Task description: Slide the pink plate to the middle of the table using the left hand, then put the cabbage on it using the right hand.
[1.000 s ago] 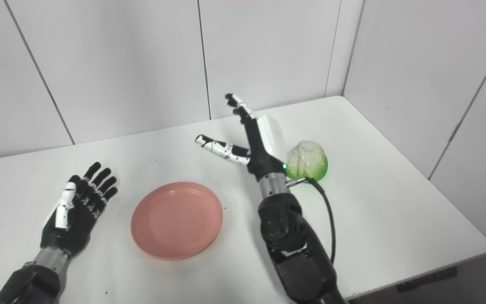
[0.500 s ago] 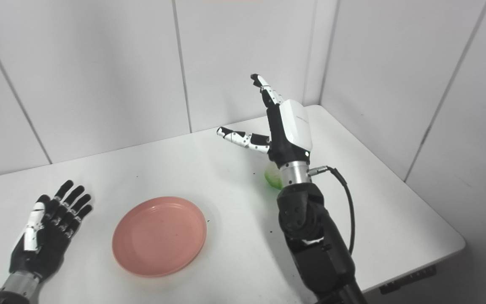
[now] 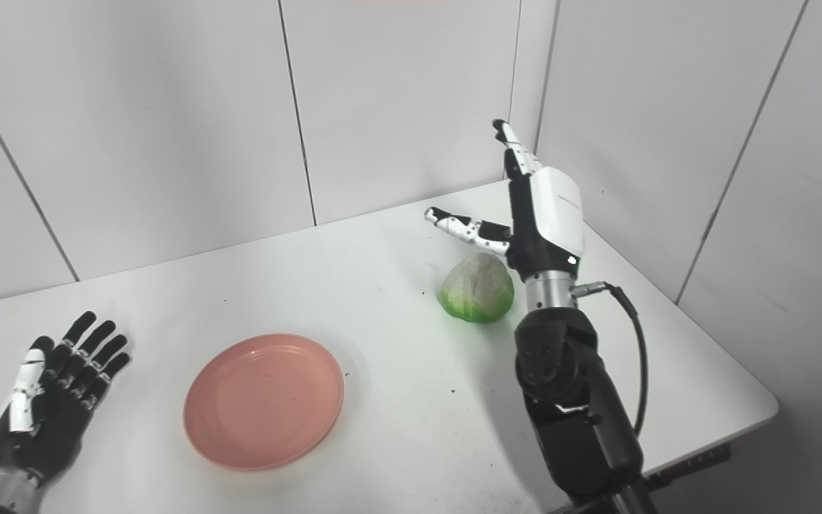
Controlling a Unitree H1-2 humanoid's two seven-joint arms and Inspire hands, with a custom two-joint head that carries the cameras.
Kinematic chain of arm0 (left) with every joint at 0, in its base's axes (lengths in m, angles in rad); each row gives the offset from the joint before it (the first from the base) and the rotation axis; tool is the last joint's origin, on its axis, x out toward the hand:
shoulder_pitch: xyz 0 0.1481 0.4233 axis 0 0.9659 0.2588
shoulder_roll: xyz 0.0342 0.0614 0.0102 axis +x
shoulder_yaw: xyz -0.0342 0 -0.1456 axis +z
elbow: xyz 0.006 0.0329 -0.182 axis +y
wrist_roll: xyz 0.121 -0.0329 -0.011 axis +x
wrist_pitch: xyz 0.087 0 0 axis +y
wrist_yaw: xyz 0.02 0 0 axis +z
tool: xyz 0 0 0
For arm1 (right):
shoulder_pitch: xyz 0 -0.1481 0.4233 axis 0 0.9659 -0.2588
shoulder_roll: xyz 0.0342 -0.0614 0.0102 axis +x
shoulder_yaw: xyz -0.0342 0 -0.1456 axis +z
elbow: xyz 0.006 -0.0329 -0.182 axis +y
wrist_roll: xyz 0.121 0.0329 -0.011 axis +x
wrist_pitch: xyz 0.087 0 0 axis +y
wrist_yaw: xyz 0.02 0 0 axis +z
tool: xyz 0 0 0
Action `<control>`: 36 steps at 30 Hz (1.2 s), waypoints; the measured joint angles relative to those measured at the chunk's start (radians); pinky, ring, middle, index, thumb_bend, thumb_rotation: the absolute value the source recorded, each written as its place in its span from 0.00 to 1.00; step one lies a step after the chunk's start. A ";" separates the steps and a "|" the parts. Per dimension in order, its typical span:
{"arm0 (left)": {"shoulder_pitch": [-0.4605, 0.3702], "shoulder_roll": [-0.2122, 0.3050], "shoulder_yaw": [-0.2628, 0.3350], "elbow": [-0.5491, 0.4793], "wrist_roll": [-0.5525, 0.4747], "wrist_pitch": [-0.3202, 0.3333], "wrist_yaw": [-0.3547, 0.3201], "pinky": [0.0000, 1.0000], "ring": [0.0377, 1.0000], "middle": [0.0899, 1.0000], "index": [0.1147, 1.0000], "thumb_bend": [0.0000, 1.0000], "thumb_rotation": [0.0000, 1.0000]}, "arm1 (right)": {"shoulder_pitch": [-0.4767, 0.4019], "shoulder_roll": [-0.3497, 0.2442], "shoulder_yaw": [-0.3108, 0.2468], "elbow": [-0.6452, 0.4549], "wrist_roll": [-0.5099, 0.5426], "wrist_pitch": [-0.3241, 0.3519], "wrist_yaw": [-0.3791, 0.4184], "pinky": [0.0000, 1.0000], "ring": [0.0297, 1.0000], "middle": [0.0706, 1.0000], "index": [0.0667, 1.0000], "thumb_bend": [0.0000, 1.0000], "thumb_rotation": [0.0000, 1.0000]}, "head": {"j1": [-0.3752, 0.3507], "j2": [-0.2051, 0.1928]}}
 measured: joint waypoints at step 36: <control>0.015 0.015 0.005 -0.044 0.000 0.053 -0.003 0.93 0.91 0.92 0.91 0.39 1.00 | -0.027 -0.125 0.099 0.390 0.201 -0.009 0.128 0.83 0.93 0.97 1.00 1.00 0.60 | 0.008 0.054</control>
